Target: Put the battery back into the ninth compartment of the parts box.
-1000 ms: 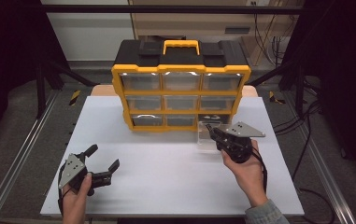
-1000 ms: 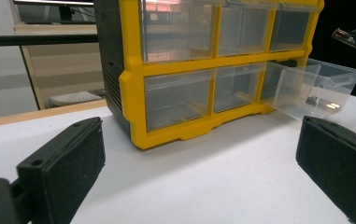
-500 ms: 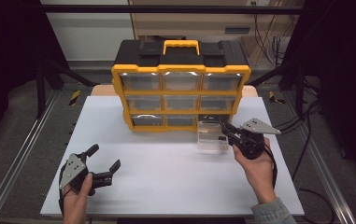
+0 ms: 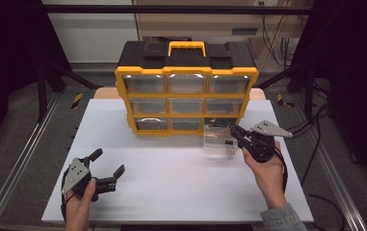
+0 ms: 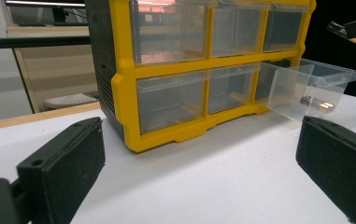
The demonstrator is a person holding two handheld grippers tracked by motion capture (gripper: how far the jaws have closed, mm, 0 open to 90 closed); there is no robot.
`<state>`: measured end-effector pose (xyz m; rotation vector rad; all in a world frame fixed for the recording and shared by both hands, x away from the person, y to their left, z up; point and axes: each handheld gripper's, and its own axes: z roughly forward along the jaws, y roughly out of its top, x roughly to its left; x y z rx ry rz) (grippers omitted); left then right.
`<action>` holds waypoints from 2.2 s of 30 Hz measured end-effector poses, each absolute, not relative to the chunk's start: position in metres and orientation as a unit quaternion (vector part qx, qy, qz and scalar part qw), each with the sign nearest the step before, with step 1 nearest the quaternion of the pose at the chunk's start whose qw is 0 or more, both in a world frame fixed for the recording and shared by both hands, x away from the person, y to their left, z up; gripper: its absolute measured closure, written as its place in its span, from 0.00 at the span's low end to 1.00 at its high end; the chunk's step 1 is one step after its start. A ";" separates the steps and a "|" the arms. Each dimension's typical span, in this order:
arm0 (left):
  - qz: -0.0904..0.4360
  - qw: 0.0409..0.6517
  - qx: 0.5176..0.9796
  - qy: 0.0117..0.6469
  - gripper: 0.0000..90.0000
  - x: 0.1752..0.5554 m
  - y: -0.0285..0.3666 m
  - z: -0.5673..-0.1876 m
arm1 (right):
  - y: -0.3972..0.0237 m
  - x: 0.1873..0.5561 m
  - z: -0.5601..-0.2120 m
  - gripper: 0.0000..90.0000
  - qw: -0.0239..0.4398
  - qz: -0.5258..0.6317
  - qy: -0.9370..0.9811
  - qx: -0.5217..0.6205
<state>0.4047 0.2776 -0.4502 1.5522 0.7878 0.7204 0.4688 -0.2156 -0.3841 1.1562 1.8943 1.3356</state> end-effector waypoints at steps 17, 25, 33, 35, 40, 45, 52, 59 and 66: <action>0.308 0.585 0.670 0.339 0.01 0.406 0.277 -0.451 | -0.206 0.490 -0.409 0.62 0.261 0.490 0.728 0.403; 0.310 0.582 0.670 0.341 0.01 0.407 0.278 -0.452 | -0.210 0.487 -0.404 0.33 0.277 0.509 0.705 0.409; 0.315 0.578 0.674 0.335 0.01 0.406 0.276 -0.451 | -0.207 0.483 -0.399 0.13 0.277 0.526 0.696 0.403; 0.315 0.578 0.674 0.336 0.01 0.406 0.276 -0.451 | -0.208 0.482 -0.398 0.11 0.278 0.529 0.696 0.397; 0.321 0.573 0.674 0.338 0.02 0.407 0.277 -0.451 | -0.209 0.478 -0.395 0.10 0.283 0.535 0.695 0.389; 0.320 0.579 0.670 0.338 0.02 0.406 0.277 -0.450 | -0.213 0.472 -0.388 0.08 0.291 0.541 0.691 0.381; 0.320 0.584 0.667 0.335 0.01 0.405 0.277 -0.449 | -0.217 0.465 -0.378 0.06 0.298 0.557 0.681 0.371; 0.322 0.585 0.666 0.334 0.01 0.405 0.278 -0.449 | -0.222 0.463 -0.376 0.06 0.305 0.576 0.659 0.376; 0.318 0.587 0.666 0.333 0.01 0.404 0.279 -0.449 | -0.229 0.462 -0.375 0.06 0.309 0.573 0.660 0.375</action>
